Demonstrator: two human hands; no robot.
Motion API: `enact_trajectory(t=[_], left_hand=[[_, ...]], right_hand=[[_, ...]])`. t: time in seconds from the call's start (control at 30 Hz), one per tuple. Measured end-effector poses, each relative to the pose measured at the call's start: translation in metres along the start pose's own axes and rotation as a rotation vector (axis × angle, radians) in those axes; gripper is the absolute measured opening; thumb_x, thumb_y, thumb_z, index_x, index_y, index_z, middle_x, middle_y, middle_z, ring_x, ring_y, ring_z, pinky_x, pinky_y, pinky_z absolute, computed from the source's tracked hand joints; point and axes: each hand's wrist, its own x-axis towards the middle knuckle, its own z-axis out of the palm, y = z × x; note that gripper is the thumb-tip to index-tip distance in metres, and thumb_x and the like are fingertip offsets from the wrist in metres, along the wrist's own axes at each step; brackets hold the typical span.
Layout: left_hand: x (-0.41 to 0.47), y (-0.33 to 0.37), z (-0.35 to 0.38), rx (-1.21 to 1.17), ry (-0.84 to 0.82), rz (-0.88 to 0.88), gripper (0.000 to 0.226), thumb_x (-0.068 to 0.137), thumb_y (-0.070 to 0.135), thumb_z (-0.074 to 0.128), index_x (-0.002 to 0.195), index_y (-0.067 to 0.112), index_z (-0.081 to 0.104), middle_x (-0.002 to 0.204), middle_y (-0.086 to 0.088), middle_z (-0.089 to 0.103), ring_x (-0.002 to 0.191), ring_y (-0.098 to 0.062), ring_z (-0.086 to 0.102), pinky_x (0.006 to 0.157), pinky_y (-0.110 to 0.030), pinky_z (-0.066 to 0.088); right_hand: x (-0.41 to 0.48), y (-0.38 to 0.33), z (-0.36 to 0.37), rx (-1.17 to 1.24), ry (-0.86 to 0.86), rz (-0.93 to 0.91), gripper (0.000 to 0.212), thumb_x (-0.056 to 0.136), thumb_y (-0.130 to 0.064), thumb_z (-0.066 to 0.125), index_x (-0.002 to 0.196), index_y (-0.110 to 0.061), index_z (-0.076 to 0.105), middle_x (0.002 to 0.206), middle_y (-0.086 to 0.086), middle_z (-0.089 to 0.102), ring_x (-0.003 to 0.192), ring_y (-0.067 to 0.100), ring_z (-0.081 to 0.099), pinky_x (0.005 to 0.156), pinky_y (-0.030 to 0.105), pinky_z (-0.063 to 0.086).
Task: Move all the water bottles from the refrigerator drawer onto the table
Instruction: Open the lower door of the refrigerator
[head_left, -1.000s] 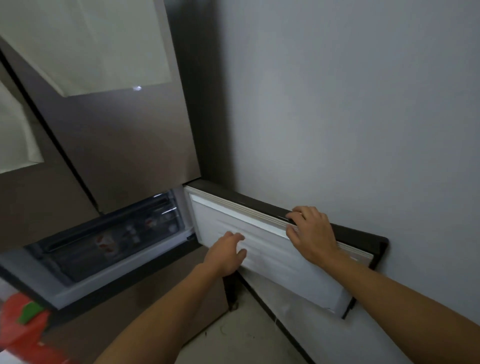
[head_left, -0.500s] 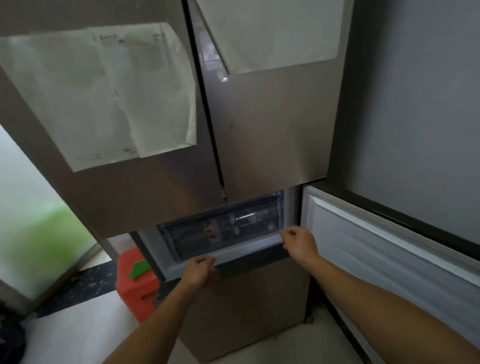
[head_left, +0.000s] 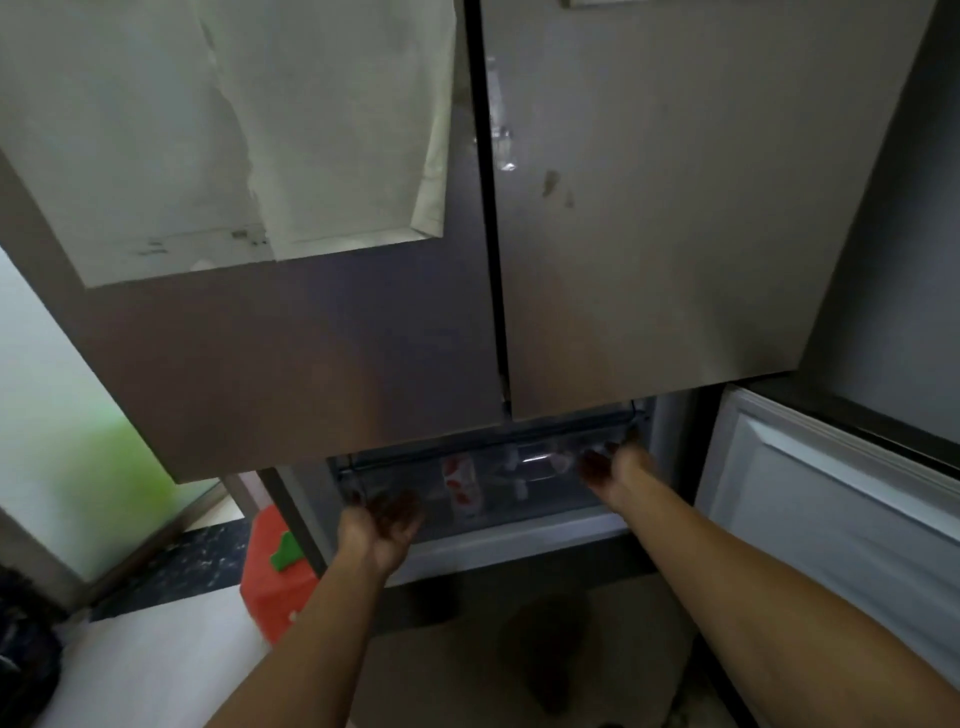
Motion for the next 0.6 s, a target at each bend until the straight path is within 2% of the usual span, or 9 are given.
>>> enact_trajectory(t=[0.1, 0.17, 0.2, 0.23, 0.3, 0.4, 0.47, 0.53, 0.6], left_hand=[[0.014, -0.001, 0.011, -0.151, -0.032, 0.031, 0.044, 0.103, 0.041, 0.026, 0.110, 0.003, 0.047, 0.142, -0.024, 0.041, 0.110, -0.039, 0.053, 0.105, -0.052, 0.035], [0.015, -0.001, 0.018, -0.224, -0.046, 0.035, 0.052, 0.103, 0.042, 0.025, 0.130, 0.001, 0.041, 0.147, -0.022, 0.037, 0.120, -0.039, 0.049, 0.105, -0.050, 0.034], [0.015, 0.000, 0.020, -0.243, -0.044, 0.036, 0.055, 0.103, 0.043, 0.025, 0.139, 0.003, 0.034, 0.145, -0.022, 0.039, 0.123, -0.037, 0.047, 0.102, -0.049, 0.036], [0.014, 0.001, 0.022, -0.250, -0.041, 0.037, 0.055, 0.103, 0.042, 0.026, 0.142, 0.004, 0.031, 0.139, -0.021, 0.044, 0.117, -0.036, 0.051, 0.098, -0.047, 0.039], [0.011, 0.001, 0.024, -0.257, -0.047, 0.047, 0.051, 0.103, 0.039, 0.028, 0.141, 0.005, 0.035, 0.123, -0.018, 0.052, 0.093, -0.033, 0.056, 0.086, -0.044, 0.043], [0.005, 0.000, 0.024, -0.216, -0.038, 0.046, 0.045, 0.103, 0.039, 0.026, 0.131, 0.006, 0.041, 0.115, -0.018, 0.054, 0.090, -0.031, 0.056, 0.085, -0.044, 0.045], [-0.002, 0.000, 0.022, -0.186, -0.029, 0.030, 0.041, 0.103, 0.039, 0.028, 0.113, 0.005, 0.050, 0.102, -0.016, 0.058, 0.083, -0.030, 0.056, 0.064, -0.040, 0.058], [-0.011, 0.000, 0.019, -0.189, -0.021, -0.012, 0.044, 0.102, 0.043, 0.030, 0.096, 0.006, 0.054, 0.089, -0.014, 0.059, 0.077, -0.027, 0.056, 0.048, -0.039, 0.058], [-0.018, 0.001, 0.016, -0.149, 0.027, -0.041, 0.049, 0.101, 0.048, 0.025, 0.091, 0.008, 0.051, 0.088, -0.014, 0.058, 0.078, -0.027, 0.057, 0.056, -0.036, 0.057]], right_hand=[[0.018, -0.002, 0.006, 0.105, -0.048, 0.004, 0.042, 0.096, -0.048, 0.045, 0.109, -0.010, 0.058, 0.102, 0.019, 0.064, 0.093, 0.036, 0.064, 0.093, 0.056, 0.049], [0.026, -0.005, 0.007, 0.185, -0.047, 0.037, 0.042, 0.096, -0.045, 0.047, 0.112, -0.007, 0.057, 0.106, 0.019, 0.064, 0.098, 0.035, 0.063, 0.094, 0.052, 0.050], [0.026, -0.007, 0.008, 0.203, -0.045, 0.054, 0.040, 0.096, -0.043, 0.048, 0.113, -0.007, 0.057, 0.107, 0.019, 0.065, 0.098, 0.034, 0.064, 0.087, 0.051, 0.054], [0.025, -0.008, 0.009, 0.196, -0.044, 0.070, 0.037, 0.097, -0.041, 0.048, 0.110, -0.007, 0.057, 0.104, 0.018, 0.065, 0.093, 0.033, 0.065, 0.073, 0.049, 0.059], [0.021, -0.009, 0.011, 0.171, -0.053, 0.077, 0.032, 0.100, -0.038, 0.042, 0.098, -0.008, 0.056, 0.094, 0.016, 0.066, 0.080, 0.030, 0.065, 0.049, 0.048, 0.057], [0.007, -0.010, 0.014, 0.127, -0.054, 0.077, 0.033, 0.103, -0.032, 0.035, 0.087, -0.010, 0.054, 0.070, 0.011, 0.069, 0.065, 0.027, 0.065, 0.041, 0.042, 0.055], [-0.003, -0.011, 0.013, 0.094, -0.019, 0.072, 0.031, 0.103, -0.029, 0.035, 0.085, -0.012, 0.054, 0.072, 0.010, 0.067, 0.067, 0.027, 0.061, 0.037, 0.033, 0.052], [-0.010, -0.010, 0.008, 0.066, 0.026, 0.078, 0.033, 0.103, -0.028, 0.034, 0.081, -0.013, 0.053, 0.068, 0.010, 0.065, 0.059, 0.025, 0.062, 0.035, 0.027, 0.048], [-0.017, -0.009, 0.002, 0.047, 0.073, 0.119, 0.040, 0.104, -0.030, 0.026, 0.075, -0.013, 0.048, 0.054, 0.008, 0.061, 0.049, 0.021, 0.061, 0.035, 0.021, 0.044]])
